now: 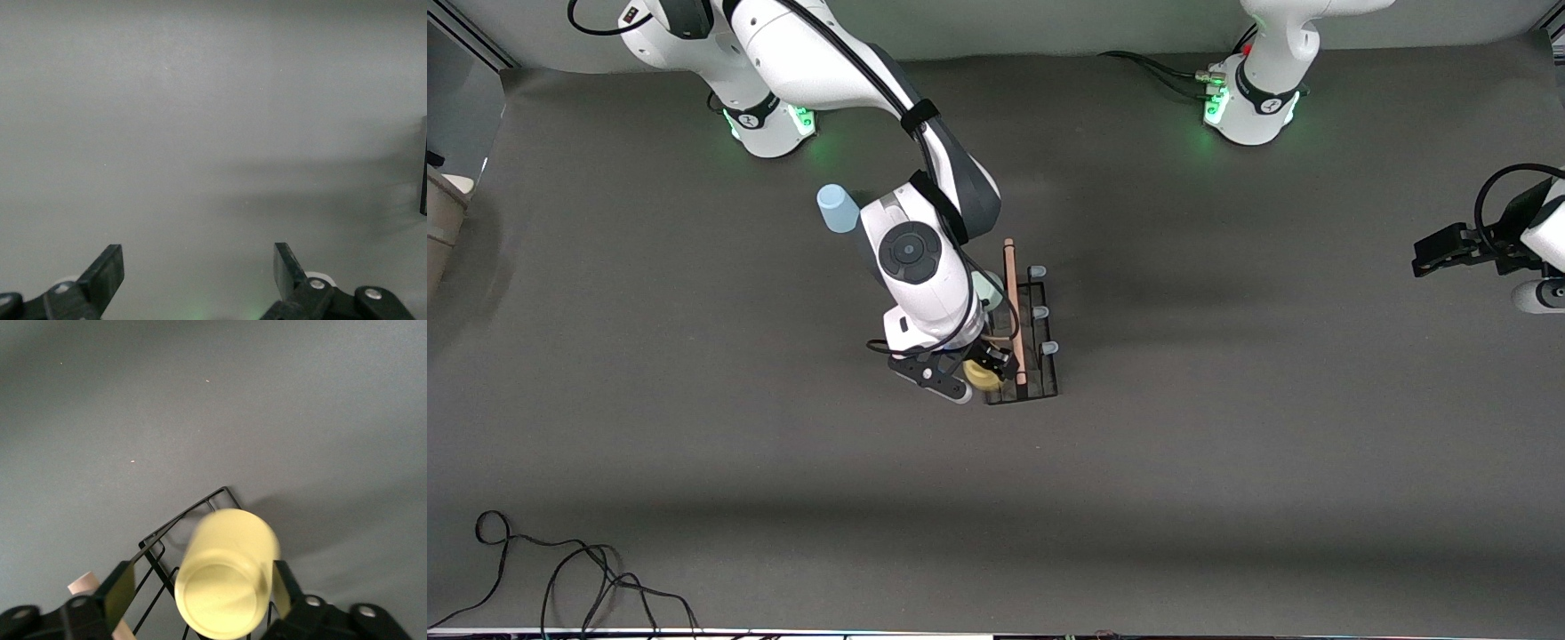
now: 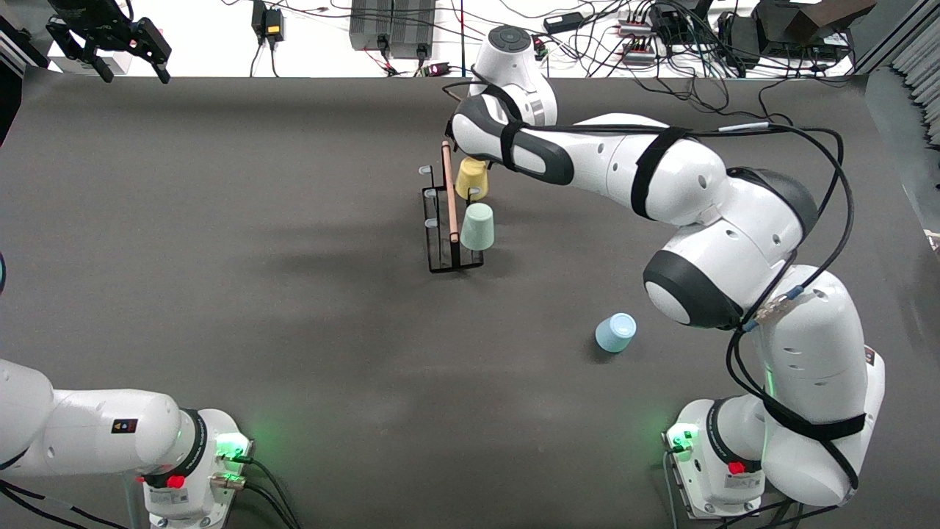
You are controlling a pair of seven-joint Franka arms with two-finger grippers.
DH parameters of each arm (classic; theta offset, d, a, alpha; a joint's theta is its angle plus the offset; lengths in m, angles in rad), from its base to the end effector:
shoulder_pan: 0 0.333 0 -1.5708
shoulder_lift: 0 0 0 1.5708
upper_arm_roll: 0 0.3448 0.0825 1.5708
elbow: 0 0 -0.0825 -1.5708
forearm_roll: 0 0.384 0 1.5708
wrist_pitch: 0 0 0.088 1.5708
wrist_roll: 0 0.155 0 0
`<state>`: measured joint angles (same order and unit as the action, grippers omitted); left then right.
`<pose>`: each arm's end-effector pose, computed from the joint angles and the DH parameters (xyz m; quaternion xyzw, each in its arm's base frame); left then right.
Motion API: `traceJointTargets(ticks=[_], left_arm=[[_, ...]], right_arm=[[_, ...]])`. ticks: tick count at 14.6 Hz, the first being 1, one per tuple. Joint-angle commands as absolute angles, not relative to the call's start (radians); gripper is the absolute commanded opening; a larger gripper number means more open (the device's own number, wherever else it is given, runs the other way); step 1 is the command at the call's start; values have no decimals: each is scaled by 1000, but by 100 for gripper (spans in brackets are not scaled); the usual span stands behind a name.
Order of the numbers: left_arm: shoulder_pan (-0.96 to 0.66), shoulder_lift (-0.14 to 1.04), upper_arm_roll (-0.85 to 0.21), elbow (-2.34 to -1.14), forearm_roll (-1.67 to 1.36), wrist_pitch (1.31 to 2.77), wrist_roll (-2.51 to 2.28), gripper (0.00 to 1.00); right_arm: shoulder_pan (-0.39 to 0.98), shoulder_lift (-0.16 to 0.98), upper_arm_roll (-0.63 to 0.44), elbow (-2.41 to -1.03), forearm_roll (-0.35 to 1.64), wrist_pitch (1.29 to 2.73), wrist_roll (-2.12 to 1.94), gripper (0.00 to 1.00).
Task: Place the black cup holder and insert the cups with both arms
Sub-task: 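Carry the yellow cup to the rack and lower it onto a peg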
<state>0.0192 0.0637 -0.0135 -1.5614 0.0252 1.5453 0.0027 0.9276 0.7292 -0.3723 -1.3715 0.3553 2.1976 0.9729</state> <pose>0.5675 0.0074 0.5719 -0.9991 -0.0013 0.0399 0.0120 0.6066 0.4761 0.2923 -0.9657 0.2467 -0.0317 0.0747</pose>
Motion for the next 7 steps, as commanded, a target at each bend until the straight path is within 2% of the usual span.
traceJointTargets(ticks=[1, 3, 7], left_arm=[[21, 51, -14, -1572, 37, 1555, 15, 100], [20, 51, -14, -1572, 37, 1555, 15, 100], [15, 46, -15, -1571, 38, 1552, 14, 100]], right_arm=[[916, 726, -383, -1339, 364, 2186, 974, 100], [901, 681, -391, -1339, 364, 2127, 924, 100], [783, 528, -391, -1330, 362, 1848, 732, 100]])
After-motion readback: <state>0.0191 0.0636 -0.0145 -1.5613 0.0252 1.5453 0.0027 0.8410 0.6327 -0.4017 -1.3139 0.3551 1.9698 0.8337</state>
